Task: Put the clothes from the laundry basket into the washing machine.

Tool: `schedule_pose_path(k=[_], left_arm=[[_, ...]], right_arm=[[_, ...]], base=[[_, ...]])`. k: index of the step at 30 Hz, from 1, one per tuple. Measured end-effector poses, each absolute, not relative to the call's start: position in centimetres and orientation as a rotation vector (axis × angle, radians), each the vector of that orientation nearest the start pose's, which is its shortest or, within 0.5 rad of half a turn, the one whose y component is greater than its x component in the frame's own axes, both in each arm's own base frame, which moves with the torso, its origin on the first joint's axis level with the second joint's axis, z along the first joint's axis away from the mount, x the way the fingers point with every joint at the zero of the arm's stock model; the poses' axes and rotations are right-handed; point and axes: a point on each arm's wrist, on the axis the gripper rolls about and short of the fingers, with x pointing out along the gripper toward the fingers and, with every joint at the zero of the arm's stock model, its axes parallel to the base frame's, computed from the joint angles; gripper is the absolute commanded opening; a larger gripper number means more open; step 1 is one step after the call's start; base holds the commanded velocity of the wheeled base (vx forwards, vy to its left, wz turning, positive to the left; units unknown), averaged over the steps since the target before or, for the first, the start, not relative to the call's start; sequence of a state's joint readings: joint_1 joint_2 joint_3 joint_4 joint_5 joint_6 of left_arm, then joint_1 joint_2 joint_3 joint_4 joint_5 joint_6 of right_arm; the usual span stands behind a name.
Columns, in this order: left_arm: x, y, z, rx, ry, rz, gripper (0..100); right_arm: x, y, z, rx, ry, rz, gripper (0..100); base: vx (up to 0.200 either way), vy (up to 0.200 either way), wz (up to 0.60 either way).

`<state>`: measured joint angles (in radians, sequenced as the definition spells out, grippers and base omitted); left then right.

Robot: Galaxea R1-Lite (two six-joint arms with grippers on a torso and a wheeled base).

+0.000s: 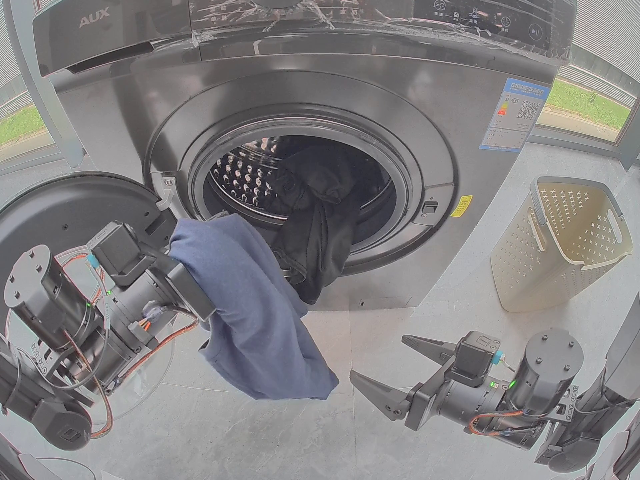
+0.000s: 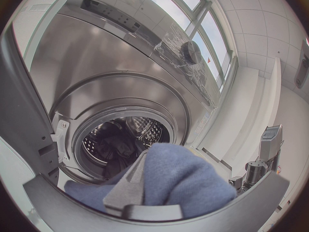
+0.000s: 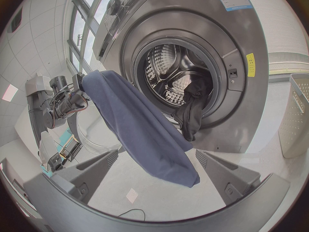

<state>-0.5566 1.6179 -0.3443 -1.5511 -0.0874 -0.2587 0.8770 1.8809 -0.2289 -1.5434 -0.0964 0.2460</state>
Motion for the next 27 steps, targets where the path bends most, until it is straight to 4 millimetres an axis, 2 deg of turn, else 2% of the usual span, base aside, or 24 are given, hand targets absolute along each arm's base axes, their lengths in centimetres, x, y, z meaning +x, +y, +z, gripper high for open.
schedule_pose_path(k=[9,20,27], left_arm=[[19.3,-12.5,17.5,-0.299,-0.153,-0.685,0],[18.7,-14.0,15.0,-0.213,-0.060,-0.724,0],[19.2,-14.7,14.1,-0.181,-0.034,-0.710,0]], right_arm=[[16.6,19.2,9.5,0.180,0.192,0.756,100],[17.2,18.9,9.6,0.187,0.179,0.730,100],[17.3,18.8,9.6,0.188,0.179,0.724,100]], base=[[0.000,0.000,0.00],[0.000,0.000,0.00],[0.200,0.000,0.00]])
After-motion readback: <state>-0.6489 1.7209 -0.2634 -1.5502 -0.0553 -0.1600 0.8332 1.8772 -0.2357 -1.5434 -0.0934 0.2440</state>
